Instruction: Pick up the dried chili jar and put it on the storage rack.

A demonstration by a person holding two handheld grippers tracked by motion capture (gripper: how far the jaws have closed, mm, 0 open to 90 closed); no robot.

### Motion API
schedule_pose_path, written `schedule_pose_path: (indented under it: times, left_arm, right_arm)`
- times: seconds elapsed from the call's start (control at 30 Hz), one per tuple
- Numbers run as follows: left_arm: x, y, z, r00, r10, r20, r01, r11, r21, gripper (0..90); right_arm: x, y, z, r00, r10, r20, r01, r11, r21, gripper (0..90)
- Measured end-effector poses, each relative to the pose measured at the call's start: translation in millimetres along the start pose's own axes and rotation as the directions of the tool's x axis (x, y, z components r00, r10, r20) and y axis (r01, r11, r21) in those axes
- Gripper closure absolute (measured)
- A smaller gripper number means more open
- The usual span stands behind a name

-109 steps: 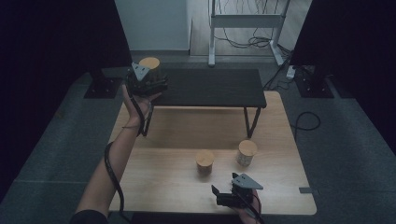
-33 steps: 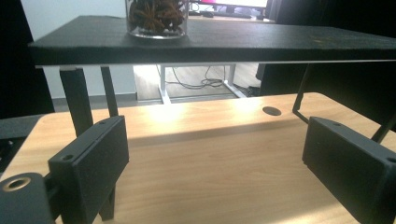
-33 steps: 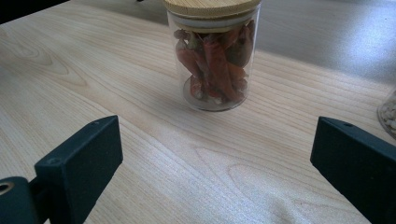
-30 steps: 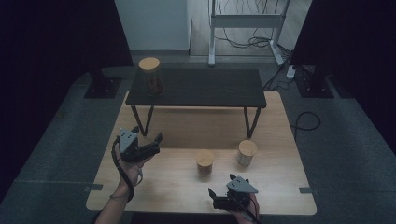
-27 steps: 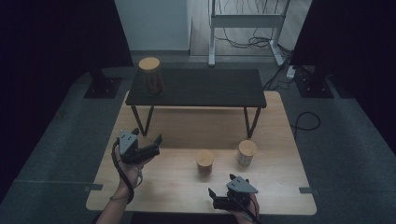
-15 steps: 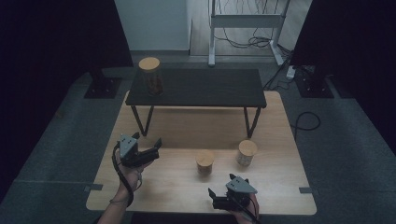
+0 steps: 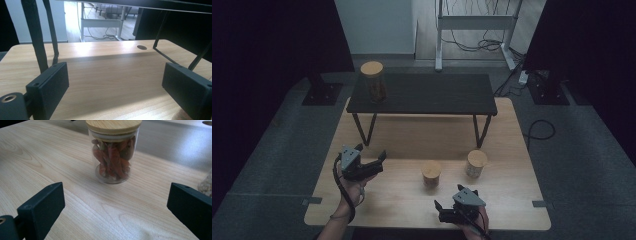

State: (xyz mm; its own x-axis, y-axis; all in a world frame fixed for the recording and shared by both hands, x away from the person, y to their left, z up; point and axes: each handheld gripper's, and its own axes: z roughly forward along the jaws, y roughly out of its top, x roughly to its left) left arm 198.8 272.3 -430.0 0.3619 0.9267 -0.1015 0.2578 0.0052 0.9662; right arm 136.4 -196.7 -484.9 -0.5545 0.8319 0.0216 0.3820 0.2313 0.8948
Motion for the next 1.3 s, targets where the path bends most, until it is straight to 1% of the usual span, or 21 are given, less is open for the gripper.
schedule_pose_path:
  times: [0.1, 0.23, 0.33, 0.4, 0.53, 0.77, 1.07, 1.3]
  left_arm:
    - [2.1, -0.5, -0.1, 1.0000, -0.010, 0.000, 0.010, 0.9999, 0.002, 6.8]
    - [2.9, -1.1, 0.4, 1.0000, -0.005, 0.001, 0.005, 1.0000, 0.007, 6.8]
    - [2.6, -0.9, -0.1, 1.0000, 0.001, -0.002, -0.001, 1.0000, 0.006, 6.7]
    - [3.0, -0.6, -0.9, 1.0000, -0.001, -0.001, 0.001, 1.0000, 0.003, 6.7]
    - [3.7, -0.2, -2.4, 1.0000, -0.004, -0.002, 0.004, 1.0000, 0.000, 6.8]
    - [6.3, 0.4, -2.7, 0.9999, -0.013, -0.006, 0.013, 0.9999, -0.002, 6.8]
    - [11.0, 1.0, -4.6, 0.9995, -0.032, -0.004, 0.032, 0.9994, -0.009, 6.8]
    - [12.0, 1.1, -4.3, 0.9996, -0.029, -0.005, 0.029, 0.9996, -0.006, 6.8]
  right_arm:
    - [0.9, 1.3, 1.0, 1.0000, -0.003, -0.003, 0.003, 1.000, -0.004, 0.4]
    - [3.8, 3.2, 3.3, 0.9999, -0.008, -0.008, 0.008, 1.000, 0.000, 0.1]
    - [5.1, 4.7, 4.8, 0.9996, -0.025, -0.011, 0.025, 1.000, 0.002, 0.0]
    - [5.5, 5.5, 4.7, 0.9995, -0.029, -0.006, 0.029, 1.000, -0.002, 0.0]
    - [5.3, 7.2, 4.6, 0.9998, -0.020, 0.006, 0.021, 1.000, -0.006, 0.0]
    - [8.4, 13.3, 10.6, 0.9992, -0.040, 0.005, 0.040, 0.999, -0.001, 0.0]
    - [9.1, 22.2, 21.6, 0.9994, -0.031, 0.015, 0.031, 0.999, 0.015, 0.0]
    - [9.1, 28.8, 28.7, 0.9994, -0.030, 0.019, 0.030, 0.999, 0.016, 0.0]
